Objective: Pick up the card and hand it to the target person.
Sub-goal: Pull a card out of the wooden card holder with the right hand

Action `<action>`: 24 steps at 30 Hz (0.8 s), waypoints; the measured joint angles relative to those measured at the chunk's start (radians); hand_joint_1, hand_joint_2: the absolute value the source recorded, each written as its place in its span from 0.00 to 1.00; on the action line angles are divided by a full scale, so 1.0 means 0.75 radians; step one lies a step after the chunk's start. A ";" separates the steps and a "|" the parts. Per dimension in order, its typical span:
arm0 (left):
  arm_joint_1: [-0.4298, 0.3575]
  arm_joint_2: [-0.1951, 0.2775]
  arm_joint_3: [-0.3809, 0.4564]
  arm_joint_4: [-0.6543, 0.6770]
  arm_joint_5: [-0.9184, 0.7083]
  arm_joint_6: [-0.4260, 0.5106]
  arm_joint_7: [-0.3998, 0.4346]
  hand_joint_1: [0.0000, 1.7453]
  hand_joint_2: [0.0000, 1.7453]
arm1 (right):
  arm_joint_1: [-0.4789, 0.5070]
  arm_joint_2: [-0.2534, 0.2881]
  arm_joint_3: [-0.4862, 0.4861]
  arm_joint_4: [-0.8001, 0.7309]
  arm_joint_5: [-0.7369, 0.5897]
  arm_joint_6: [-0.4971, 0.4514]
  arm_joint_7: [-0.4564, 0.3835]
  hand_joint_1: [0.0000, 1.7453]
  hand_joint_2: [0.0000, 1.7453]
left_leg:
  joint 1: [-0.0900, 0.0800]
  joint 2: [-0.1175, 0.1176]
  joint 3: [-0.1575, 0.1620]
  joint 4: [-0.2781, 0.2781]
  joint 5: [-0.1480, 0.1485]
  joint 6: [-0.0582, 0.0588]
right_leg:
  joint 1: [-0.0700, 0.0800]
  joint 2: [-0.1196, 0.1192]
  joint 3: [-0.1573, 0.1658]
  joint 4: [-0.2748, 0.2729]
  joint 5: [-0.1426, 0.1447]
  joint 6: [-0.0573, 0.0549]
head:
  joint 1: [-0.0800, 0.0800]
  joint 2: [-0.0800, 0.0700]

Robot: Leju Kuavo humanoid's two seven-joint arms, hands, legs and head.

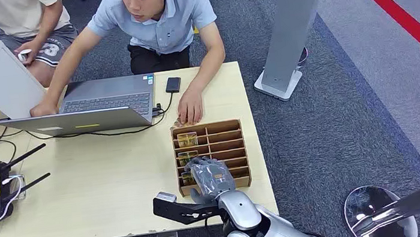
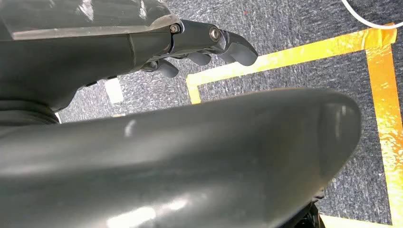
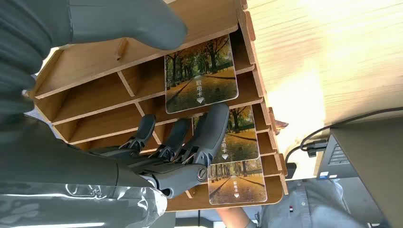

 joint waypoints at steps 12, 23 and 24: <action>0.000 0.000 -0.001 0.000 0.001 0.000 0.000 0.00 0.00 | -0.001 0.009 0.001 0.001 -0.001 -0.006 -0.007 0.59 1.00 | 0.000 0.000 0.000 0.000 0.000 0.000 | 0.000 0.000 0.000 0.000 0.000 0.000 | 0.001 0.000; 0.000 0.000 -0.001 0.000 0.002 0.002 -0.001 0.00 0.00 | -0.002 0.009 0.001 0.009 -0.007 -0.014 -0.011 0.62 1.00 | 0.000 0.000 0.000 0.000 0.000 0.000 | 0.000 0.000 0.000 0.000 0.000 0.000 | 0.000 0.000; -0.001 0.001 -0.001 0.000 0.002 0.002 -0.001 0.00 0.00 | -0.002 0.009 0.001 0.011 -0.007 -0.014 -0.011 0.62 1.00 | 0.000 0.000 0.000 0.000 0.000 0.000 | 0.000 0.000 0.000 0.000 0.000 0.000 | 0.000 0.000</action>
